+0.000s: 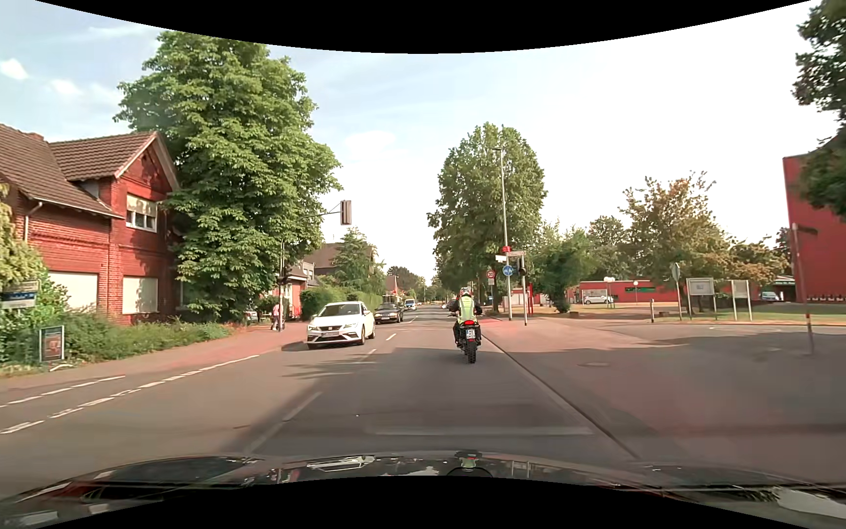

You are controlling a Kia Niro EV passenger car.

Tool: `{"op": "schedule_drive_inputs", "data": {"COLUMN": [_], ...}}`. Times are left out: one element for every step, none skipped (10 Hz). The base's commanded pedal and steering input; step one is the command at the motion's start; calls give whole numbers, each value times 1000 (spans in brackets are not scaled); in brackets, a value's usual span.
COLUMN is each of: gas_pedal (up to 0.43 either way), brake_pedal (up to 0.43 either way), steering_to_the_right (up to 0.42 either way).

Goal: Follow the waypoints while adhering to traffic rules and regulations

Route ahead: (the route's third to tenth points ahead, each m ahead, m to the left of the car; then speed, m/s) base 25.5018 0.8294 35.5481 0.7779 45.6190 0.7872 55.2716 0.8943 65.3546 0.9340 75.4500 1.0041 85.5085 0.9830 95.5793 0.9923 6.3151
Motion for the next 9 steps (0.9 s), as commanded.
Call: {"op": "schedule_drive_inputs", "data": {"gas_pedal": [189,189,189,177,150,118,118,118,130], "brake_pedal": [0,0,0,0,0,0,0,0,0], "steering_to_the_right": [-1,-1,-4,-4,-4,-4,-4,-4,-3]}}
